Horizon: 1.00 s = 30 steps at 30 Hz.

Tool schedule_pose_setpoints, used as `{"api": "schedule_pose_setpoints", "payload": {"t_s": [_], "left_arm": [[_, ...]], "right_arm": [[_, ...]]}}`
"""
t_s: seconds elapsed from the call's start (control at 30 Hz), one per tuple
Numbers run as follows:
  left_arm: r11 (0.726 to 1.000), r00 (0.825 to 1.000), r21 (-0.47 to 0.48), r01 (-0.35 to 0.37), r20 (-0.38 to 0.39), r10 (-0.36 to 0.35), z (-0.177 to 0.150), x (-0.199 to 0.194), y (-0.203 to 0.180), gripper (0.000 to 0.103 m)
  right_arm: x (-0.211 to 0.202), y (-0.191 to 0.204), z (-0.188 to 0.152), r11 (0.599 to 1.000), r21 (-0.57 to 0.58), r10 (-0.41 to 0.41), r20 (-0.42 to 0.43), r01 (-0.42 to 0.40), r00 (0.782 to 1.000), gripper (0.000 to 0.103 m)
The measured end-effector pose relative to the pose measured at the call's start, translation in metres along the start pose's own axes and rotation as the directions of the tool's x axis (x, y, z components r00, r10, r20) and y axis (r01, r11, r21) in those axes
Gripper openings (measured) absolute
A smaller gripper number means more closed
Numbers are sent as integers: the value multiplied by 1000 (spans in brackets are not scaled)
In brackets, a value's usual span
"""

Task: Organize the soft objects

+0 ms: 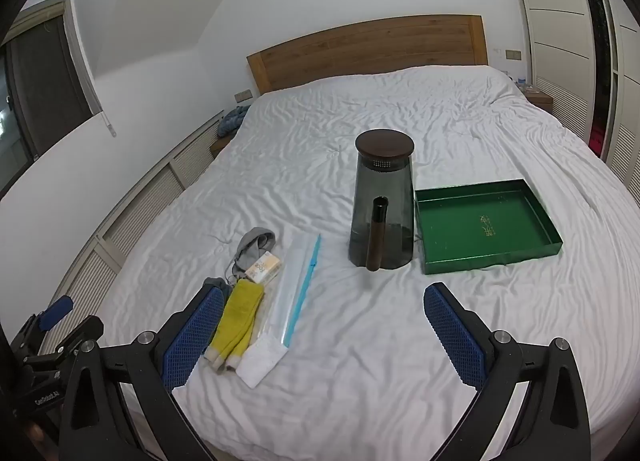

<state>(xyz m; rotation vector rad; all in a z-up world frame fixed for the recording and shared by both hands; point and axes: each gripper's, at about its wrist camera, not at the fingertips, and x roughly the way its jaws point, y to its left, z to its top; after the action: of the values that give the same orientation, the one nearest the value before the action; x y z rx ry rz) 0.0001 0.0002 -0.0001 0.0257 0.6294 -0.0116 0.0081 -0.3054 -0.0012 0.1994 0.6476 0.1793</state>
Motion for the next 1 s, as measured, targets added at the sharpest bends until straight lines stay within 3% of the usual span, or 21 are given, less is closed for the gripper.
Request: {"api": "schedule_pose_setpoints", "payload": {"t_s": [1.0], "left_arm": [[1000, 1000, 4, 2, -3, -2, 0, 0, 0, 102]], "right_arm": [[2, 0, 0, 1000, -4, -4, 0, 4, 1000, 102]]}}
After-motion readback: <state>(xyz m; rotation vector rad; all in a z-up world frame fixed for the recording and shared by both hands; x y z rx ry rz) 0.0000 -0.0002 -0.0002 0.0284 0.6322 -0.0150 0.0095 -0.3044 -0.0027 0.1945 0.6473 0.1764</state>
